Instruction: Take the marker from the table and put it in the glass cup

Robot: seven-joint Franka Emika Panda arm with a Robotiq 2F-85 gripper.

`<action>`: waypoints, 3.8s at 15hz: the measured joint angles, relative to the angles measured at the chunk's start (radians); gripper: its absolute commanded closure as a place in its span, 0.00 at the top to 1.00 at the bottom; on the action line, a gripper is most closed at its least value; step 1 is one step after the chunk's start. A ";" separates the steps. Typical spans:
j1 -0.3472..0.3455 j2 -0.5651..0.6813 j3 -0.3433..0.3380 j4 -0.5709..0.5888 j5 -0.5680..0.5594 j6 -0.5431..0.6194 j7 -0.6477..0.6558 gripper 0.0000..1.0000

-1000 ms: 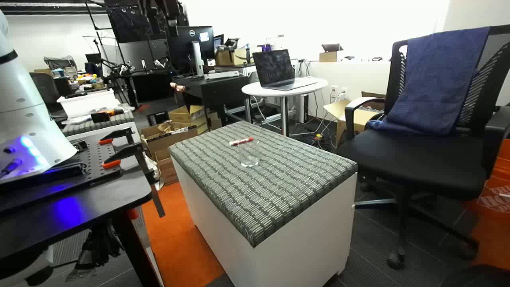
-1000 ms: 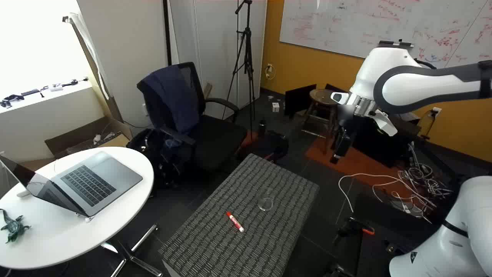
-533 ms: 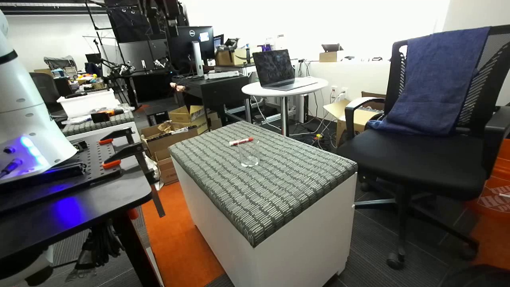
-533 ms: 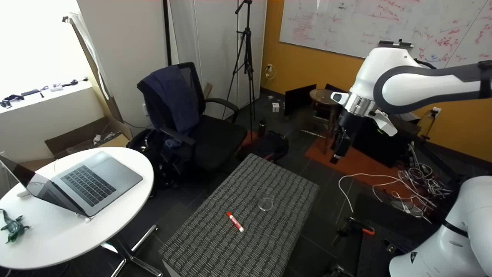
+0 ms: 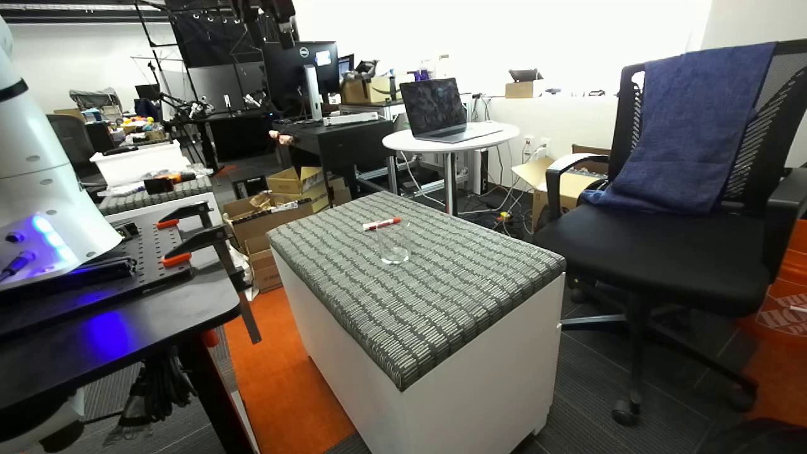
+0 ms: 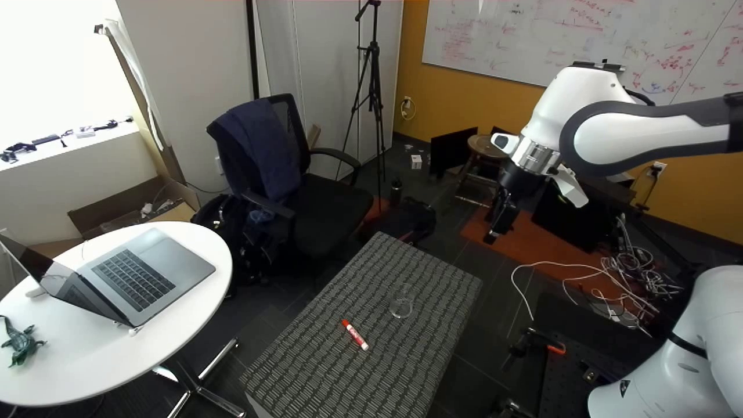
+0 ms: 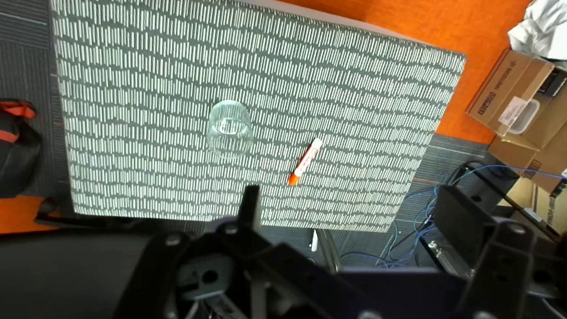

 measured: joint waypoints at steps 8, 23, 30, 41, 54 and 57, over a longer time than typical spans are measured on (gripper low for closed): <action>0.059 0.101 0.096 -0.002 0.069 0.284 0.070 1.00; 0.265 0.528 0.178 0.083 0.318 0.813 0.188 1.00; 0.300 0.751 0.226 0.198 0.450 0.929 0.188 1.00; 0.251 0.983 0.300 0.270 0.549 0.964 0.192 1.00; 0.199 1.018 0.311 0.266 0.374 0.964 0.371 1.00; 0.207 1.043 0.265 0.273 0.248 0.961 0.510 1.00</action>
